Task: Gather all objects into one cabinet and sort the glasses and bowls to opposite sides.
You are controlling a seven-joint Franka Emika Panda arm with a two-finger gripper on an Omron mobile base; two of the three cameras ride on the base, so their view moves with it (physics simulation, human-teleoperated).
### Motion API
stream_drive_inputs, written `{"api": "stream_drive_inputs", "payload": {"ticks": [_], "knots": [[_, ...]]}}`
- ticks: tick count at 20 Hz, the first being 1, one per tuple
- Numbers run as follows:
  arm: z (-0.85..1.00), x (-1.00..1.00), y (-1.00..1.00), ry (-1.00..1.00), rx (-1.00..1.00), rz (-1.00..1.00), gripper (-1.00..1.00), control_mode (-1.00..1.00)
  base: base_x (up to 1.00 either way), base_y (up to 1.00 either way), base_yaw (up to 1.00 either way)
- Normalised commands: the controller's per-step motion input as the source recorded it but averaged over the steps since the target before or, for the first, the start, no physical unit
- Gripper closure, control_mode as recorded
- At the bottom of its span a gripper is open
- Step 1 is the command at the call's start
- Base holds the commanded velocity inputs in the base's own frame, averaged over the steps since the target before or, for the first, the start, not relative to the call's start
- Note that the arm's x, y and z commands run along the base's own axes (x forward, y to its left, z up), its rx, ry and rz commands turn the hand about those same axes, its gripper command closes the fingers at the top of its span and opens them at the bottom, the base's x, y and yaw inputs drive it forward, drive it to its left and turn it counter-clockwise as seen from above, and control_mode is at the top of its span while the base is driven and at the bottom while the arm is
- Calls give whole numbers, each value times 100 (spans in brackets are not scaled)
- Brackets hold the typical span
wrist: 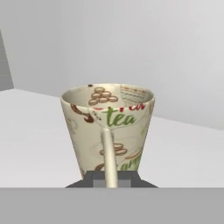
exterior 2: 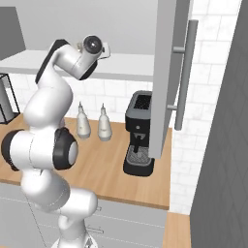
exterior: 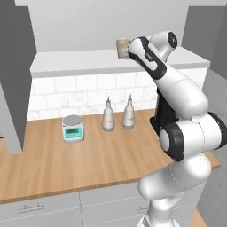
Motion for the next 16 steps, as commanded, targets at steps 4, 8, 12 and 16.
{"api": "stream_drive_inputs", "payload": {"ticks": [4,8,12,16], "knots": [[8,-29,0,0,0,-2,100,-100,0,0,0],[15,-55,0,0,0,-3,100,-100,0,0,0],[16,-79,0,0,0,-2,100,-100,0,0,0],[28,-92,0,0,0,-3,100,-100,0,0,0]]}}
